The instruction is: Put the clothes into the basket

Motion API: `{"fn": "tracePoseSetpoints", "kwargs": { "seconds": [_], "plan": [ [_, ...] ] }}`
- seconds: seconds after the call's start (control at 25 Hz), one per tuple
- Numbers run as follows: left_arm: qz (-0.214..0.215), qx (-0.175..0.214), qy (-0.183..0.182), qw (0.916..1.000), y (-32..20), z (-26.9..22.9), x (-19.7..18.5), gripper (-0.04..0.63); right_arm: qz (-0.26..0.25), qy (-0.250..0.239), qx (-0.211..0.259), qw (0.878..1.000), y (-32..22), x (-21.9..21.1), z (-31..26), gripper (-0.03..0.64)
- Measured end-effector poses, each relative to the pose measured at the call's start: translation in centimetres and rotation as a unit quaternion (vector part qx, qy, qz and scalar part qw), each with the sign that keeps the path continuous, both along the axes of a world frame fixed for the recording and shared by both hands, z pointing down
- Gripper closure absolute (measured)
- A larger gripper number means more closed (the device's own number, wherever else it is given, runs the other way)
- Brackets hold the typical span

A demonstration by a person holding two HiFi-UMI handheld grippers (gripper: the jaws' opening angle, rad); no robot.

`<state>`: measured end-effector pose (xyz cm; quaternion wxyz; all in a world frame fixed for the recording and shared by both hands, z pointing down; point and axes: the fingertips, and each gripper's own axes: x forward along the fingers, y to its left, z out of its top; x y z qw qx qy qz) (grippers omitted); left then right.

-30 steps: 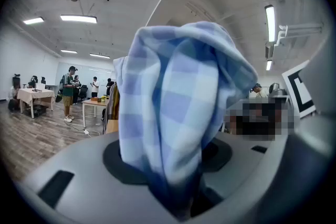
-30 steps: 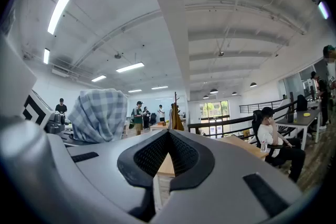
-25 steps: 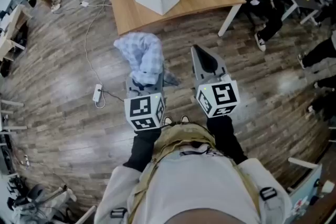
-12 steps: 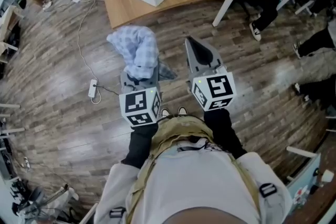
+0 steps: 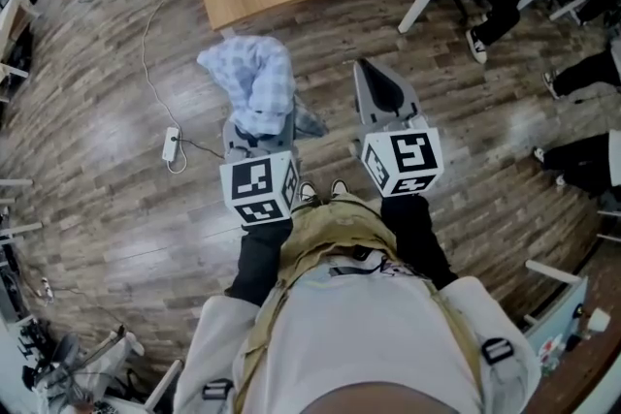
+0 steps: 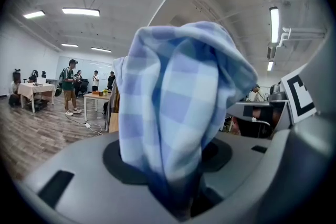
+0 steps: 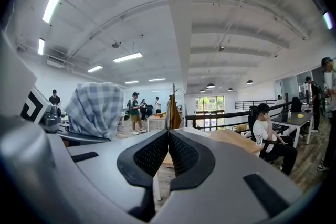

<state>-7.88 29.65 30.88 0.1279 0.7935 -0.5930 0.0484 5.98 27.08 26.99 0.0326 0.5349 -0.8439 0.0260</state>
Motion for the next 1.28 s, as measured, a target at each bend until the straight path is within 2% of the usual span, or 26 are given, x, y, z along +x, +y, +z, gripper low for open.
{"fn": "tracePoseSetpoints", "kwargs": {
  "seconds": [0.44,0.72,0.96,1.12,1.28],
  "plan": [
    [-0.043,-0.017,0.007,0.9989,0.0,2.5,-5.9,0.380,0.001,-0.015,0.009,1.000,-1.0,-1.3,1.7,0.597],
    [-0.062,-0.023,0.009,0.9978,-3.6,3.8,-7.2,0.380,-0.009,-0.004,0.006,1.000,-5.5,-1.2,3.4,0.597],
    [-0.076,-0.017,0.004,0.9970,-10.3,4.1,-8.1,0.380,-0.028,-0.004,0.018,0.999,-13.1,-2.3,4.3,0.597],
    [-0.084,-0.012,0.004,0.9964,-16.8,3.3,-8.5,0.380,-0.039,-0.001,0.028,0.999,-19.4,-2.8,3.1,0.597],
    [-0.085,-0.015,0.002,0.9962,-23.6,3.3,-7.3,0.380,-0.046,-0.007,0.017,0.999,-26.2,-1.7,3.5,0.597]
  ]
}}
